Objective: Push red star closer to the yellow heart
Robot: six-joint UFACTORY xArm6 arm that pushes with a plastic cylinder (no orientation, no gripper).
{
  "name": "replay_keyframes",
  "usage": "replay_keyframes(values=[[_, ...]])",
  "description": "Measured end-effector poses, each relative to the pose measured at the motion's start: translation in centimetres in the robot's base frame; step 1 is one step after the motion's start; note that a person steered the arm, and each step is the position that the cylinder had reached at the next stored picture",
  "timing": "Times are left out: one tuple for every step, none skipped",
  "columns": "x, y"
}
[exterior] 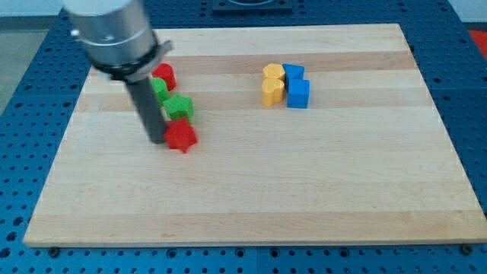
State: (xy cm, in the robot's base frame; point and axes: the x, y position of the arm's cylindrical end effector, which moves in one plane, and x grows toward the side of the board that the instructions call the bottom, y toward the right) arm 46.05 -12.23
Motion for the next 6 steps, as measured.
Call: replay_keyframes(values=[[-0.3, 4.5], [0.8, 3.5], [3.8, 1.9], [4.3, 3.5], [2.1, 7.0], [-1.0, 11.3]])
